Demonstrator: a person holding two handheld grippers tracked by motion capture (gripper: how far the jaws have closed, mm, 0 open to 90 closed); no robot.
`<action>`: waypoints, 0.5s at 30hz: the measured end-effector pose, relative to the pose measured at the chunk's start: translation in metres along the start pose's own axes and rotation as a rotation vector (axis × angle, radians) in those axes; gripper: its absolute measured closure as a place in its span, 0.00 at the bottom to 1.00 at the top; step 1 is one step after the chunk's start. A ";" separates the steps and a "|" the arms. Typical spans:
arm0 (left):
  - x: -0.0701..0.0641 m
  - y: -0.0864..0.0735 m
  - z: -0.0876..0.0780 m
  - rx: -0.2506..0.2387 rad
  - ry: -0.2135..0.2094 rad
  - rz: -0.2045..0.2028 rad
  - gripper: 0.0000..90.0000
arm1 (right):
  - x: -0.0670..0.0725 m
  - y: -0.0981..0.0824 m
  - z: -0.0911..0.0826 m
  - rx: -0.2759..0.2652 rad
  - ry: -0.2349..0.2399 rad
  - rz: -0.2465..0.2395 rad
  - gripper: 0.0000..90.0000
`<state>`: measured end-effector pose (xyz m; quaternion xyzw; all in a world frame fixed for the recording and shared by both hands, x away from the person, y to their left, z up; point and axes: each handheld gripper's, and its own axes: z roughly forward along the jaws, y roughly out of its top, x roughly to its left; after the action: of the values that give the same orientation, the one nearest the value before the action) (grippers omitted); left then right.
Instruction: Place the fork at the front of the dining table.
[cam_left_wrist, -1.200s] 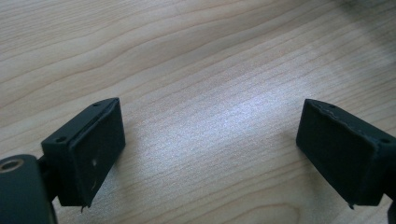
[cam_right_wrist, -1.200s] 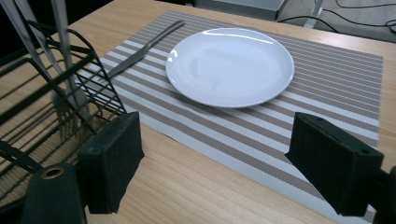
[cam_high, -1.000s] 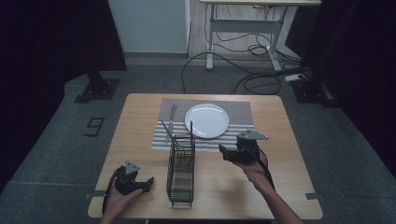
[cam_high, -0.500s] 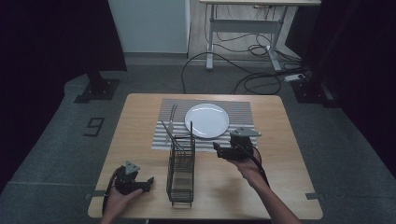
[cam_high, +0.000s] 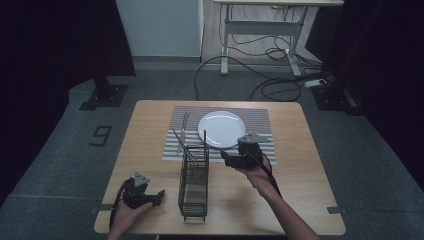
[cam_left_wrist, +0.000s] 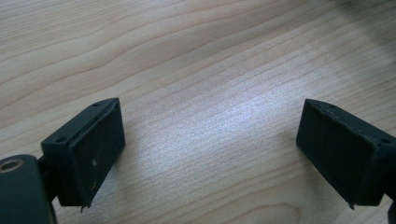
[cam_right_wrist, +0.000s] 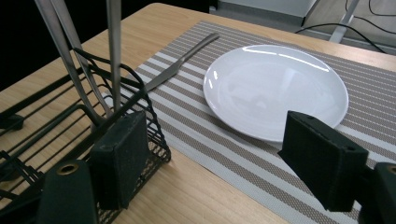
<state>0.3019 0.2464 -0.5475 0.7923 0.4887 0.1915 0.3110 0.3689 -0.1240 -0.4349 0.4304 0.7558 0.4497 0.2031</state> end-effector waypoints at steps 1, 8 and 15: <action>0.000 0.000 0.000 0.000 0.000 0.000 0.09 | 0.001 0.001 0.000 -0.003 0.002 -0.002 0.26; 0.000 0.000 0.000 0.000 0.000 0.000 0.09 | 0.007 0.004 0.004 -0.003 0.014 -0.014 0.27; 0.000 0.000 0.000 0.001 0.000 0.000 0.09 | 0.012 0.010 0.006 -0.017 0.023 -0.021 0.28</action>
<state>0.3019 0.2464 -0.5473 0.7926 0.4887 0.1912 0.3104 0.3712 -0.1085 -0.4286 0.4156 0.7586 0.4589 0.2028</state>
